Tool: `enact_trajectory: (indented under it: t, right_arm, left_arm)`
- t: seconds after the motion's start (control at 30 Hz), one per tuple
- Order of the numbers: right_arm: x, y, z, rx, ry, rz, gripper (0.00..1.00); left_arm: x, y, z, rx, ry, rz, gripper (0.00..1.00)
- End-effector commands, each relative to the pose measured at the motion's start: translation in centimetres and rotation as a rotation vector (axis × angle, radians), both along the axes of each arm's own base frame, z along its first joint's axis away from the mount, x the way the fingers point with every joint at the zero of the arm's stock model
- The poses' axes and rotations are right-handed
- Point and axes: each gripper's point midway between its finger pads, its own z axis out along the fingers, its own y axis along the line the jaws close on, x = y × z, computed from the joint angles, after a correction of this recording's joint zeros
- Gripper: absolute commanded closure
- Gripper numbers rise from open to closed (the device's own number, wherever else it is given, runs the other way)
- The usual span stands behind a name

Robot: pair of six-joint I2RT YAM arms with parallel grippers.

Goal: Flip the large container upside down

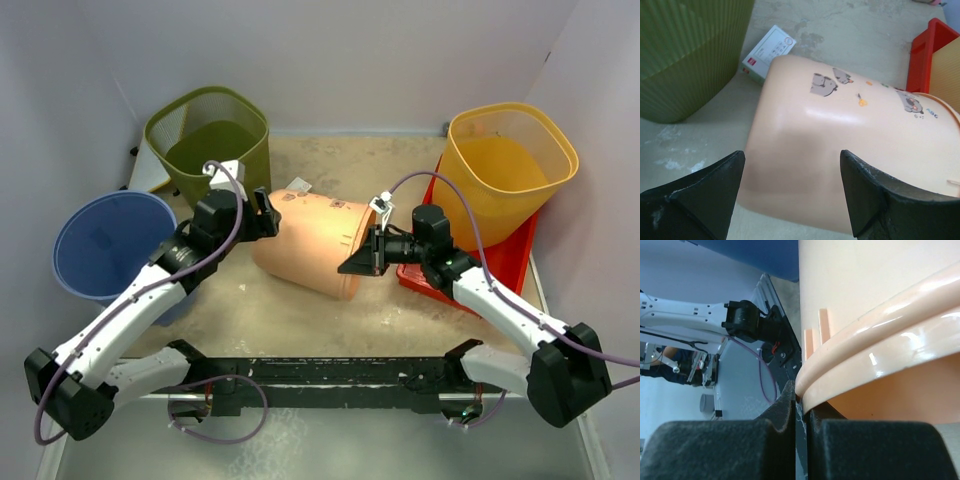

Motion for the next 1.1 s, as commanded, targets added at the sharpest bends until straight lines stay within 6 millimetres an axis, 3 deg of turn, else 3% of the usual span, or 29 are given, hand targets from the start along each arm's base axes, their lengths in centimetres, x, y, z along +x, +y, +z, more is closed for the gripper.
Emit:
enact_trajectory:
  t: [0.0,0.1,0.2,0.23,0.3,0.37,0.43,0.5,0.57,0.7,0.9,1.07]
  right_arm:
    - [0.1,-0.5,-1.0,-0.059,0.022,-0.011,1.00]
    - [0.2,-0.5,-1.3,-0.059,0.036,-0.021,1.00]
    - [0.4,-0.6,-1.1,-0.066,0.038,-0.035,0.98]
    - [0.4,-0.7,-0.8,-0.075,0.035,-0.043,0.89]
    - [0.5,-1.1,-0.5,-0.092,0.033,-0.068,0.58]
    - [1.0,-1.6,0.0,-0.107,0.025,-0.127,0.38]
    - [1.5,-2.1,0.9,-0.101,0.018,-0.190,0.27]
    - [2.1,-2.7,1.5,-0.093,0.016,-0.265,0.26]
    - [2.6,-3.2,2.1,-0.059,0.015,-0.336,0.31]
    - [2.9,-2.9,3.1,0.091,0.021,-0.391,0.52]
    - [3.2,-2.0,2.5,0.193,0.099,-0.386,0.98]
    - [3.4,-1.5,3.2,0.290,0.093,-0.372,1.00]
  left_arm:
    - [-0.3,1.9,0.6,-0.010,0.005,0.078,0.26]
    - [-0.2,0.8,-1.6,-0.036,0.100,-0.003,0.26]
    - [0.0,-0.1,-1.7,-0.121,0.099,-0.055,0.25]
    - [0.1,0.0,-1.8,-0.127,0.106,-0.059,0.25]
    - [0.2,-0.1,-2.1,-0.141,0.124,-0.079,0.24]
    - [0.2,-0.6,-2.1,-0.165,0.134,-0.116,0.24]
    - [0.1,-1.2,-2.2,-0.192,0.136,-0.145,0.24]
    - [0.0,-1.7,-2.5,-0.213,0.142,-0.166,0.24]
    - [-0.1,-2.2,-2.9,-0.232,0.147,-0.185,0.24]
    - [0.1,-3.1,-3.2,-0.277,0.147,-0.213,0.24]
    - [0.3,-5.0,-0.5,-0.389,0.096,-0.286,0.24]
    - [0.0,-6.8,3.4,-0.491,0.043,-0.390,0.24]
